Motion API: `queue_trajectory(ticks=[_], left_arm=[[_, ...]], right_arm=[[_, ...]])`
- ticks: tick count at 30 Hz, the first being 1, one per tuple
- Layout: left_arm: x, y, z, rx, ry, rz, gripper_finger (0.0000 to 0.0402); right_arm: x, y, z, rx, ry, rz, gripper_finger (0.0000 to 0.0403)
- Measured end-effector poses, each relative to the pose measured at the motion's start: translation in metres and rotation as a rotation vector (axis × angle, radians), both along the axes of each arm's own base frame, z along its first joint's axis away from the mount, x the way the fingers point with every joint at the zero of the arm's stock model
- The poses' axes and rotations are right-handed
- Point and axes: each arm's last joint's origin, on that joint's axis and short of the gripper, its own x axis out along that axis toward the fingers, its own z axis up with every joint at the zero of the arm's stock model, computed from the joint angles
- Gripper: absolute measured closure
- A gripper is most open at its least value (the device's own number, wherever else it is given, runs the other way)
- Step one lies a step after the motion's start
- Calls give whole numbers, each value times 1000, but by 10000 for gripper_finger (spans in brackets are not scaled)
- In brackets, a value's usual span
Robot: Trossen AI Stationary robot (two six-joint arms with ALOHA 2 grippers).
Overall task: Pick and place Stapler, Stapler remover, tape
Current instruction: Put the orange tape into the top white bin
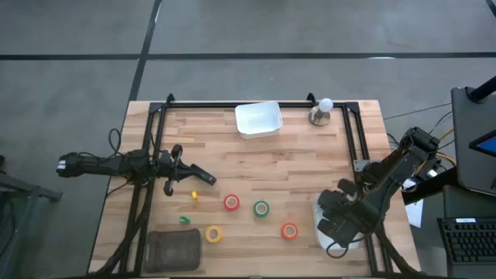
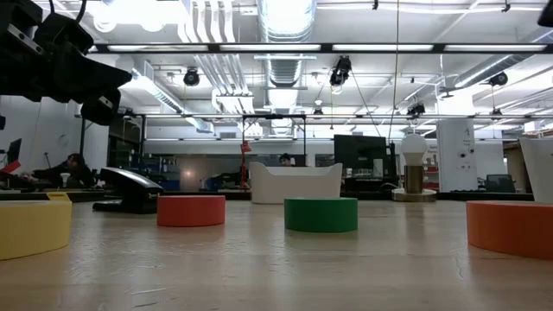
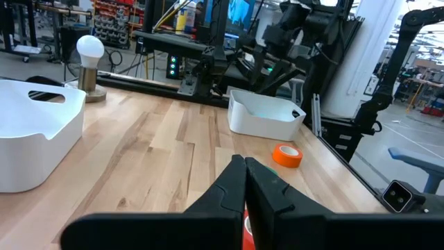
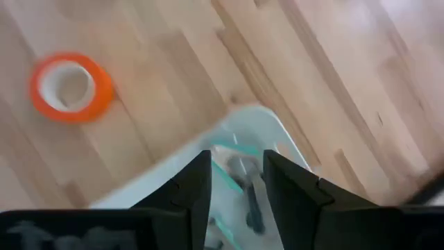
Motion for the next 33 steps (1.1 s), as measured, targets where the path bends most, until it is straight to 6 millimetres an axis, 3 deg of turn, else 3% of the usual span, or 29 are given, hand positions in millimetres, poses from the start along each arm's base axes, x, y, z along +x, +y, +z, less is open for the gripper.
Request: queue_trajectory(ticks=[5,14,26,33], left_arm=[[0,0,0,0,0,0,394],[0,0,0,0,2,-1,394],[0,0,-2,1,17,0,394],[0,0,-2,1,19,0,394]], right_arm=[[14,4,2,37,-85,76,271],[61,5,-5,201,-152,261,284],[96,4,-58,255,47,332,256],[108,5,-74,271,56,372,242]])
